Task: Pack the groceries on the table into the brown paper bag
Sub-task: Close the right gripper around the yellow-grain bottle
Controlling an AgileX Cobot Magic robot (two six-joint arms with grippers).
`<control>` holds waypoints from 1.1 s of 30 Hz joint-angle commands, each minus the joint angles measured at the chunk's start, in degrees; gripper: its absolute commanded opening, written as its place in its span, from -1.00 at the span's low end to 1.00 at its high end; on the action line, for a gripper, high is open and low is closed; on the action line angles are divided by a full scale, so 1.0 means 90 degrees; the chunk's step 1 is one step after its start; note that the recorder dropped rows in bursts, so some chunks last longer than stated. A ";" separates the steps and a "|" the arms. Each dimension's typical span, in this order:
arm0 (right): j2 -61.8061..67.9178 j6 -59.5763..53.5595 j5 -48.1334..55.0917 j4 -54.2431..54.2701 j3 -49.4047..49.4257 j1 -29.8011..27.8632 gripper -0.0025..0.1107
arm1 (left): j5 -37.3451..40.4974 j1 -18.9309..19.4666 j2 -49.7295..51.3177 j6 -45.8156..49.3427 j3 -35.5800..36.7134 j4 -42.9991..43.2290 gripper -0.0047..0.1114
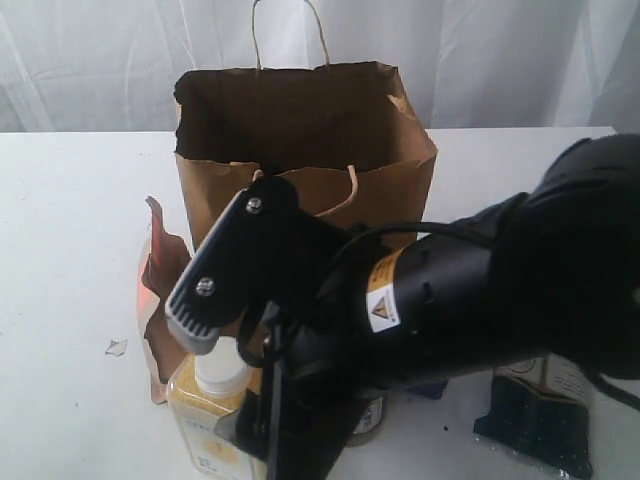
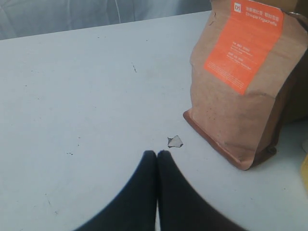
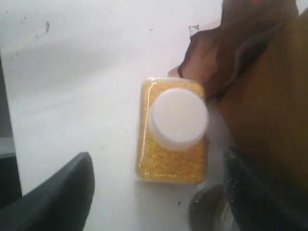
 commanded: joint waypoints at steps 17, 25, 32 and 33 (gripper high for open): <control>0.1389 -0.0319 -0.0716 -0.0560 -0.0227 0.0064 0.27 | 0.0013 0.0020 -0.0058 -0.0016 0.0024 -0.0017 -0.91; 0.1752 -0.0473 -0.0895 -0.0560 -0.0227 0.0064 0.27 | 0.0013 0.0020 -0.0058 -0.0016 0.0024 -0.0017 -0.91; 0.1805 -0.0473 -0.1021 -0.0536 -0.0227 0.0064 -0.05 | 0.0013 0.0020 -0.0058 -0.0016 0.0024 -0.0017 -0.91; 0.1805 -0.0473 -0.1021 -0.0536 -0.0227 0.0064 -0.24 | 0.0013 0.0020 -0.0058 -0.0016 0.0024 -0.0017 -0.91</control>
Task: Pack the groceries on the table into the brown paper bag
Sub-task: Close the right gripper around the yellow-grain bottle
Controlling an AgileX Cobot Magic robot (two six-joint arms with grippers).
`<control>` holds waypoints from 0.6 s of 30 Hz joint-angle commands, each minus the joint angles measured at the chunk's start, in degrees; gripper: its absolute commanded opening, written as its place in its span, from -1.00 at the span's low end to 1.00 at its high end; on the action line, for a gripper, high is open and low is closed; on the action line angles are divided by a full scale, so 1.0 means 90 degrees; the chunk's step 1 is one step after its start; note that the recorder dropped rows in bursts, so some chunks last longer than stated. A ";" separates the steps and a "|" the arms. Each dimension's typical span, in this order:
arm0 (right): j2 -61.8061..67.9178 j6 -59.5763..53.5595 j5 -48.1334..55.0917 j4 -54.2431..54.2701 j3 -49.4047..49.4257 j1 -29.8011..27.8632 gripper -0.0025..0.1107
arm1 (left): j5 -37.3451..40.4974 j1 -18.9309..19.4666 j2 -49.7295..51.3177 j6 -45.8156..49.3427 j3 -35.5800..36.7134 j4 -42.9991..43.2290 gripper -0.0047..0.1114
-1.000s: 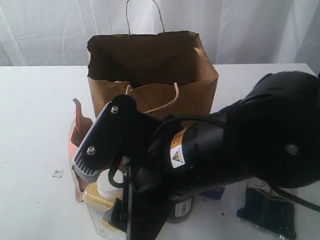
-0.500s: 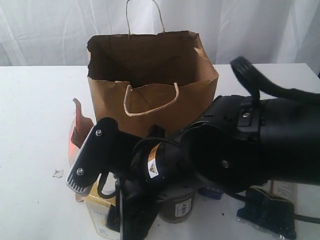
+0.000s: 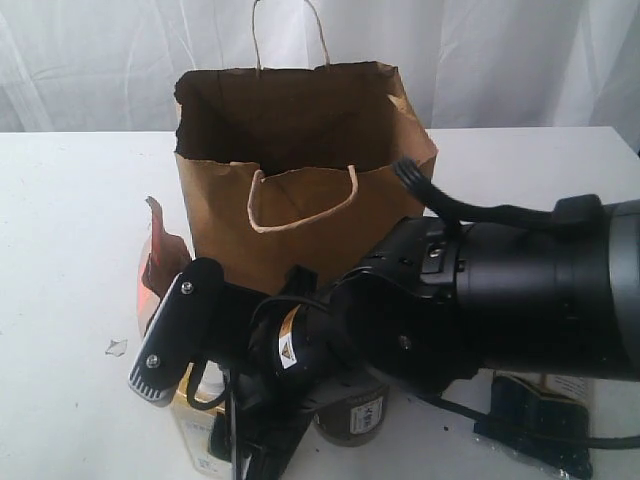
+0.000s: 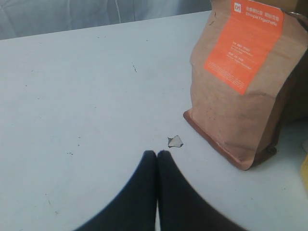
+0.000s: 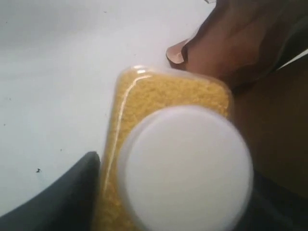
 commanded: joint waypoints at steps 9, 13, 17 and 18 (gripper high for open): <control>-0.0597 0.0569 -0.0254 -0.0043 -0.0028 0.0018 -0.96 | 0.0013 0.0020 -0.0058 -0.0016 0.0024 -0.0017 -0.91; -0.1133 0.0620 -0.0181 -0.0031 -0.0028 0.0230 -0.96 | 0.0013 0.0020 -0.0058 -0.0016 0.0024 -0.0017 -0.91; -0.1584 0.0620 -0.0028 -0.0019 -0.0028 0.0521 -0.96 | 0.0013 0.0020 -0.0058 -0.0016 0.0024 -0.0017 -0.91; -0.1680 0.0620 0.0018 -0.0019 -0.0042 0.0598 -0.96 | 0.0013 0.0020 -0.0058 -0.0016 0.0024 -0.0017 -0.91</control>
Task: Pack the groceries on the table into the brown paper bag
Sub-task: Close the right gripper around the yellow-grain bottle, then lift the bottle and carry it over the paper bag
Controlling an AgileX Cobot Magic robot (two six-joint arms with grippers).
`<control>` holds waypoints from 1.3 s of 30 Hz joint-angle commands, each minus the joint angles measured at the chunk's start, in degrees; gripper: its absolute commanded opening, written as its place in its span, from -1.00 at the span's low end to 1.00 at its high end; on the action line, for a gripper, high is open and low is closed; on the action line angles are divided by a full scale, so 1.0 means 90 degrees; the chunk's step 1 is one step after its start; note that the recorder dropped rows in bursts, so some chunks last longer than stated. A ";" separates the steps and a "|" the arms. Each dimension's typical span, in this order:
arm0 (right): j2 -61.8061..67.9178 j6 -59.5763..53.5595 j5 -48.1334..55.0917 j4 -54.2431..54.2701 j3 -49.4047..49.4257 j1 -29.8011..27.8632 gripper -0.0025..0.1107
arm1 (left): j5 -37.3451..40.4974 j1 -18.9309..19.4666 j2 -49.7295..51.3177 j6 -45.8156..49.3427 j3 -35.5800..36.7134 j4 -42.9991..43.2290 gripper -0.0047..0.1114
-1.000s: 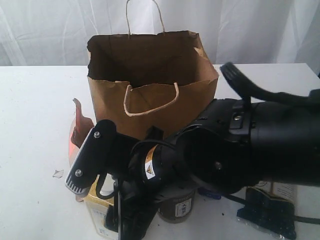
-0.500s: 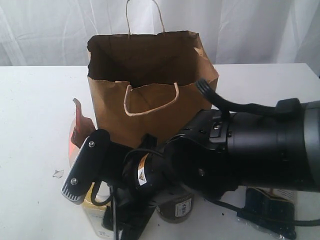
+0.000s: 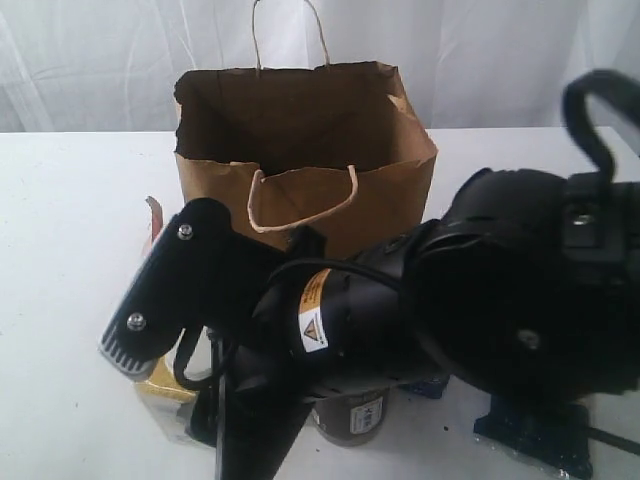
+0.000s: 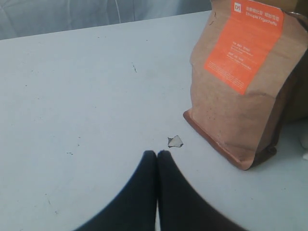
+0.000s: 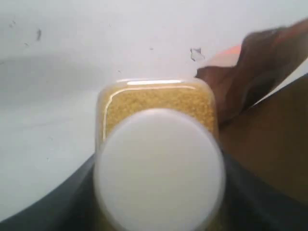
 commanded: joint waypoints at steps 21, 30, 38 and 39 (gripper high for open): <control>-0.0754 0.1075 0.0329 -0.2934 -0.2648 0.1190 -0.96 | 0.0013 0.0020 -0.0058 -0.0016 0.0024 -0.0017 -0.91; -0.0754 0.2153 0.1439 -0.4733 -0.3537 0.1085 -0.96 | 0.0013 0.0020 -0.0058 -0.0016 0.0024 -0.0017 -0.91; -0.0692 0.2909 0.1826 -0.5284 -0.3623 -0.0284 -0.96 | 0.0013 0.0020 -0.0058 -0.0016 0.0024 -0.0017 -0.91; -0.0659 0.2987 0.1788 -0.5284 -0.3623 -0.0421 -0.96 | 0.0013 0.0020 -0.0058 -0.0016 0.0024 -0.0017 -0.91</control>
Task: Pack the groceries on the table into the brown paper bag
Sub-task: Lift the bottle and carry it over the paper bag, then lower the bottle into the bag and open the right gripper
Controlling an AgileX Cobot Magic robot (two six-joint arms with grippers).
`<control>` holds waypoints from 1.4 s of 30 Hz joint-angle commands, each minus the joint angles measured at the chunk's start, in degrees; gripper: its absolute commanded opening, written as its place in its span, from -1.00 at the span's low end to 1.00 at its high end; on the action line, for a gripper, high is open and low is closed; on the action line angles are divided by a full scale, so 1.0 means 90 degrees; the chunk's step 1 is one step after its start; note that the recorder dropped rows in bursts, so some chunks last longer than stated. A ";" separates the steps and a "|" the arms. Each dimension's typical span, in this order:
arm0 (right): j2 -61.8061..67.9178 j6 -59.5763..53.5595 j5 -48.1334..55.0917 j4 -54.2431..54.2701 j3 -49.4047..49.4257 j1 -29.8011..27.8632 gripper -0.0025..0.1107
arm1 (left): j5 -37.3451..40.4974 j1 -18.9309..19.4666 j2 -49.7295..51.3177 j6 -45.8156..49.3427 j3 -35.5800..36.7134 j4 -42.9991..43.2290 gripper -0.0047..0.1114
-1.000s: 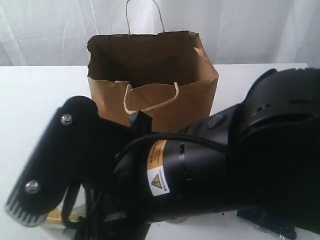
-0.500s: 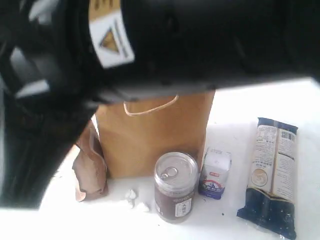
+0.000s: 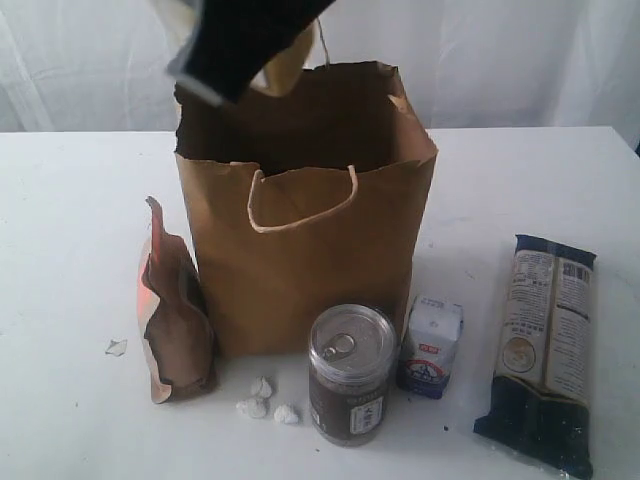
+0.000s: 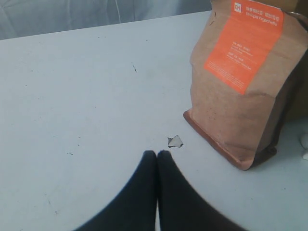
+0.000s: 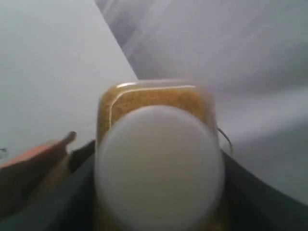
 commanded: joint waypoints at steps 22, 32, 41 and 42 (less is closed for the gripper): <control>0.2284 0.0829 -0.0313 0.0131 -0.0131 -0.2031 -0.96 | 0.0013 0.0020 -0.0058 -0.0016 0.0024 -0.0017 -0.91; 0.2485 0.1061 -0.0240 0.0147 -0.0131 -0.2110 -0.06 | 0.0013 0.0020 -0.0058 -0.0016 0.0024 -0.0017 -0.91; 0.2358 0.1228 -0.0186 0.0147 -0.0131 -0.2110 0.17 | 0.0013 0.0020 -0.0058 -0.0016 0.0024 -0.0017 -0.91; 0.2358 0.1228 -0.0186 0.0147 -0.0131 -0.2110 0.17 | 0.0013 0.0020 -0.0058 -0.0016 0.0024 -0.0017 -0.91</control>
